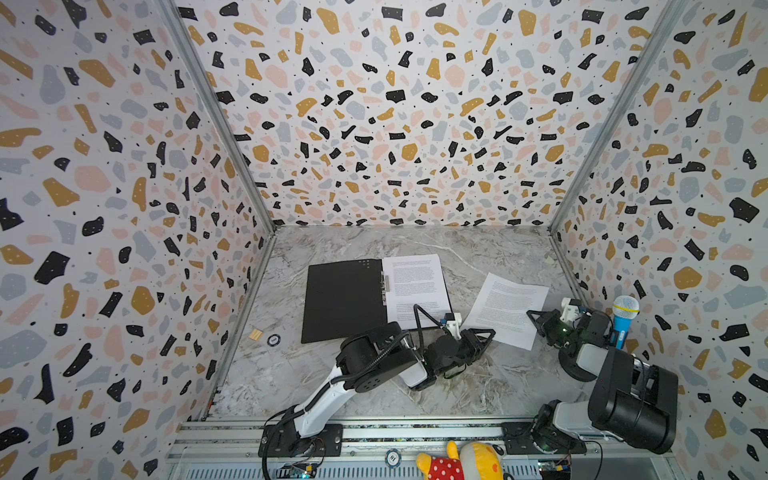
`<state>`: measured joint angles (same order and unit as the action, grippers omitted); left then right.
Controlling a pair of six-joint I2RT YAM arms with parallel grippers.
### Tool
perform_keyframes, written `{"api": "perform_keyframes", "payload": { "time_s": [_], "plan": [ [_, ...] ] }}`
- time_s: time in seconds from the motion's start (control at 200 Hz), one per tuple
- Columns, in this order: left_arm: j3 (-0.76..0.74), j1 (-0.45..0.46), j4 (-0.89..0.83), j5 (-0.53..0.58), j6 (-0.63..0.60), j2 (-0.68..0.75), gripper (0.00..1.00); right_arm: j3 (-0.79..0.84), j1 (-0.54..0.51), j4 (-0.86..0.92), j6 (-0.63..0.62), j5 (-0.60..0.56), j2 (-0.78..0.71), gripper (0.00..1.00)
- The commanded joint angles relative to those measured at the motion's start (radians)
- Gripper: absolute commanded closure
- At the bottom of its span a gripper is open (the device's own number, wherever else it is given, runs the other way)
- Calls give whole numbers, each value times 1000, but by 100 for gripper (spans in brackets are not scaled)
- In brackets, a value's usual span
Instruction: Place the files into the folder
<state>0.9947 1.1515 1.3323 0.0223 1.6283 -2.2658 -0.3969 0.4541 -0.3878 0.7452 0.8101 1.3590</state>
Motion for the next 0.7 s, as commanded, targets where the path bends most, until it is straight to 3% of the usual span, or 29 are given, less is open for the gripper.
{"api": "perform_keyframes", "payload": {
  "time_s": [0.0,0.115,0.2,0.29,0.471,0.696],
  "plan": [
    [-2,4,-12,-18,-85,72,49,-60,-39,12,14,-14,-34,100],
    [-11,5,-48,-9,-140,116,27,-120,-89,35,17,-37,-35,100],
    [-5,5,-89,-19,-177,141,17,-163,-124,43,25,-48,-31,100],
    [1,5,-95,-39,-192,154,0,-214,-162,43,41,-60,-23,100],
    [-40,4,-136,-46,-235,201,0,-390,-271,98,32,-84,17,100],
    [-116,-26,-310,9,-407,340,0,-705,-495,251,-50,-137,150,100]
  ]
}}
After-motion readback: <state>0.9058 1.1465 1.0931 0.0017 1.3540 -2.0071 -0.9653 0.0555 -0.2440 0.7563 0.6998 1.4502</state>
